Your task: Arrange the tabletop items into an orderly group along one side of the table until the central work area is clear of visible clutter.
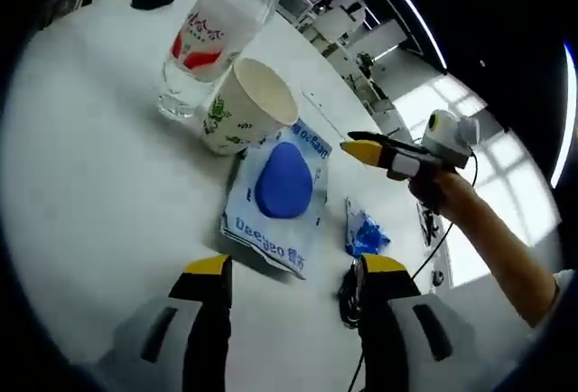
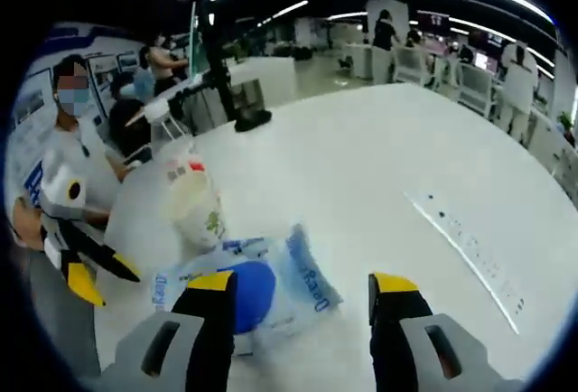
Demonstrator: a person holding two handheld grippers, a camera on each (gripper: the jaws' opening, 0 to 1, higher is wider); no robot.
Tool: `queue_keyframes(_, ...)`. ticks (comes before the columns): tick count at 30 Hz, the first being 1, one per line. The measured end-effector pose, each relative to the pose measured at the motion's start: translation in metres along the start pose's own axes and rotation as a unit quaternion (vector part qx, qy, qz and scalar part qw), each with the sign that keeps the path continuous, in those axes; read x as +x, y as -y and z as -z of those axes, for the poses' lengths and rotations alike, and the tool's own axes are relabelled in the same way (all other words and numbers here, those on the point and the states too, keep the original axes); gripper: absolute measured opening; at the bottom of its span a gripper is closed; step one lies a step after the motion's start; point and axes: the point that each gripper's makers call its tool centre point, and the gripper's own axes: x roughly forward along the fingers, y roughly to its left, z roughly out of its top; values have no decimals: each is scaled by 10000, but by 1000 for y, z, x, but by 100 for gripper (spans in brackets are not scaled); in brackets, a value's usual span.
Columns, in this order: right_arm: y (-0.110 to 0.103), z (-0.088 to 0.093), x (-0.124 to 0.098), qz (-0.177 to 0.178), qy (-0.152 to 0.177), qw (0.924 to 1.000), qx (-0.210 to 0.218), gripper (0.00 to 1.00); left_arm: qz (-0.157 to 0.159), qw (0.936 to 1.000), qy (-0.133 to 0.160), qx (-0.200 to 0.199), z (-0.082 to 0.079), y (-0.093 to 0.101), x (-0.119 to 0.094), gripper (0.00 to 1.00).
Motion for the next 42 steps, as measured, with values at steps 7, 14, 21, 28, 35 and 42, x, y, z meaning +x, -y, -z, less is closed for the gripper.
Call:
queue_keyframes(7,14,28,17,10,-596,9979,-235,50,-192,9996,-164,115,7,-2,14,54)
queue_keyframes(14,6,39,16,-31,-665,9963,-548,29,-407,9991,-129,40,7,-12,20,39)
queue_keyframes(21,12,43,14,176,-533,9974,-443,1,-657,9968,-426,169,18,-27,22,1)
queue_keyframes(28,-16,46,-7,190,-606,9980,-15,0,-637,9971,-424,-28,15,-34,10,0)
queue_keyframes(35,-32,40,-41,275,-150,9987,398,0,-552,9981,-229,168,-3,-31,-17,0)
queue_keyframes(42,-74,39,-90,532,382,9929,992,0,-297,9992,-115,247,-15,-22,-46,0)
